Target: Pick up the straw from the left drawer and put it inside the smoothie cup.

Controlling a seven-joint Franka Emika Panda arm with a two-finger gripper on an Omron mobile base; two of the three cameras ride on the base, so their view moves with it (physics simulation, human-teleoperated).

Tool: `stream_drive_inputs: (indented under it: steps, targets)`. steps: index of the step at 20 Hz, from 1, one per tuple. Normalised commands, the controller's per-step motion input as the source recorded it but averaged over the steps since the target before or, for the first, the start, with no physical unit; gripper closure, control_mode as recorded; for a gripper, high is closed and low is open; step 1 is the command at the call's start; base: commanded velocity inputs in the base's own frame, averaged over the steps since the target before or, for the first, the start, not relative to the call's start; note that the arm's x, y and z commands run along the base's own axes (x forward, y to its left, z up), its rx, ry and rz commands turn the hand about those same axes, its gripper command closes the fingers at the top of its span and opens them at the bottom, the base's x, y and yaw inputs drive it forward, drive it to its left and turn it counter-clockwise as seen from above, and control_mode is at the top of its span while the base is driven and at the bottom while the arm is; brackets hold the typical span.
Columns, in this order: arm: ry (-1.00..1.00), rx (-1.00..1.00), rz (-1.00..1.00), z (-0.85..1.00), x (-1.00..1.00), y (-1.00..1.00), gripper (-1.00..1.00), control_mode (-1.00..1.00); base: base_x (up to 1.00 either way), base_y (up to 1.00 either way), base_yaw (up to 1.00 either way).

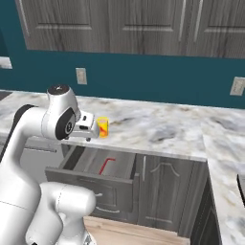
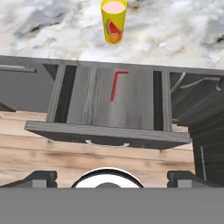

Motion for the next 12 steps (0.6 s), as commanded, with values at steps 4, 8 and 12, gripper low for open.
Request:
stream_drive_inputs:
  steps: [4, 8, 12]
  targets:
    - [0.0, 0.0, 0.0, 0.0, 0.0, 0.0, -1.0, 1.0, 0.01, 0.26, -0.07]
    - [0.0, 0.0, 0.0, -0.17, 0.03, 0.0, -1.0, -1.0, 0.0, 0.0, 0.0]
    - [0.0, 0.0, 0.0, -0.5, 0.24, -0.02, -1.0, -1.0, 0.0, 0.0, 0.0]
